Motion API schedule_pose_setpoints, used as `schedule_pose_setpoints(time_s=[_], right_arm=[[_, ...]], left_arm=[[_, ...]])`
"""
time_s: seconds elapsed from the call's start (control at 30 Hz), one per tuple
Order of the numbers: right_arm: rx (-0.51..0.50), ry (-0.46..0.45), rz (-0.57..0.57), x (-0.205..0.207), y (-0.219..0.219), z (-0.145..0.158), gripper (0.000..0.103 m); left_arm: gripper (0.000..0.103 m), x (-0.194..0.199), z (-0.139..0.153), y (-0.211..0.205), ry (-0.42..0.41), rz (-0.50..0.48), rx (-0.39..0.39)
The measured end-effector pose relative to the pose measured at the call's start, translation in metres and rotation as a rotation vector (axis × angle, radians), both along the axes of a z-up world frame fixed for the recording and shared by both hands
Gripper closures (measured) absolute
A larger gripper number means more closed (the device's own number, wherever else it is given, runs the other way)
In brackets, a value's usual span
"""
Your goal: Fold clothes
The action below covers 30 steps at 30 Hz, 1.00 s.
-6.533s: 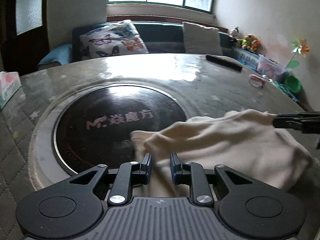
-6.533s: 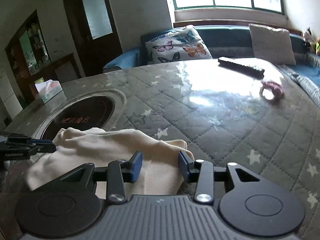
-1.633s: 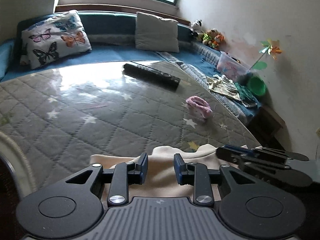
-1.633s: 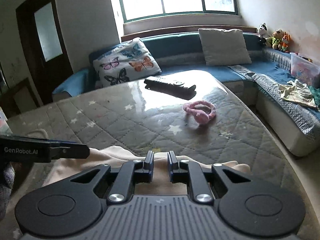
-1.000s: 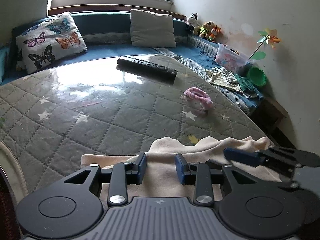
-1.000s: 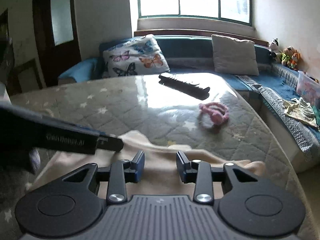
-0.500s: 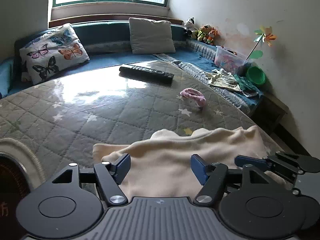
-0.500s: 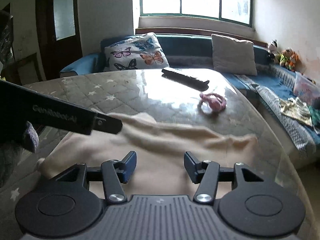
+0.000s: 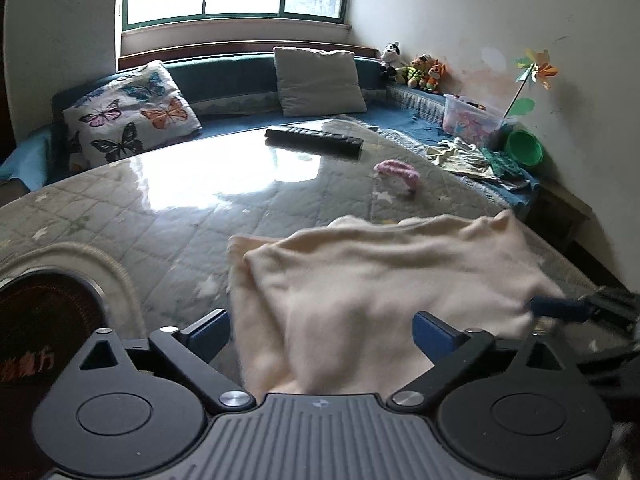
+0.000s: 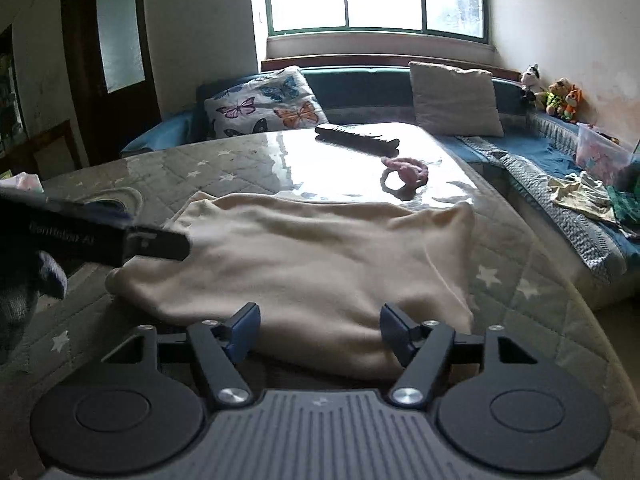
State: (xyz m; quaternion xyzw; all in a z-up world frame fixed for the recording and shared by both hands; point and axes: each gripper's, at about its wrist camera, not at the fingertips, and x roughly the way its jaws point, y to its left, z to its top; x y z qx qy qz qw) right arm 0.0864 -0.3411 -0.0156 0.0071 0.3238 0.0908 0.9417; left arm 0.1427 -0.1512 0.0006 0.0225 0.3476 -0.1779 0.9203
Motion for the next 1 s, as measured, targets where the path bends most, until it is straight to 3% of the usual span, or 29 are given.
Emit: schedule_pose_setpoints(time_s=[0.13,0.27,0.57,0.73,1.0], right_arm=[[0.022,-0.002,-0.043,-0.002,-0.014,-0.002,0.026],[0.044,-0.004,-0.085,-0.004,-0.027,-0.004,0.026],[0.08,-0.061,-0.055,-0.001,-0.028,0.009,0.024],[0.106,-0.015,-0.064,0.013,-0.03,-0.005,0.024],[0.101,-0.037,-0.066,-0.003,-0.028,0.003,0.023]], left_arm=[[0.001,-0.008,-0.008,0.008,0.0,0.019,0.011],[0.0,-0.01,-0.014,0.012,0.013,0.035,0.025],[0.0,-0.013,-0.019,0.024,0.028,0.08,0.02],[0.0,-0.013,-0.021,0.027,0.038,0.092,0.024],[0.0,-0.013,-0.024,0.033,0.05,0.114,0.015]])
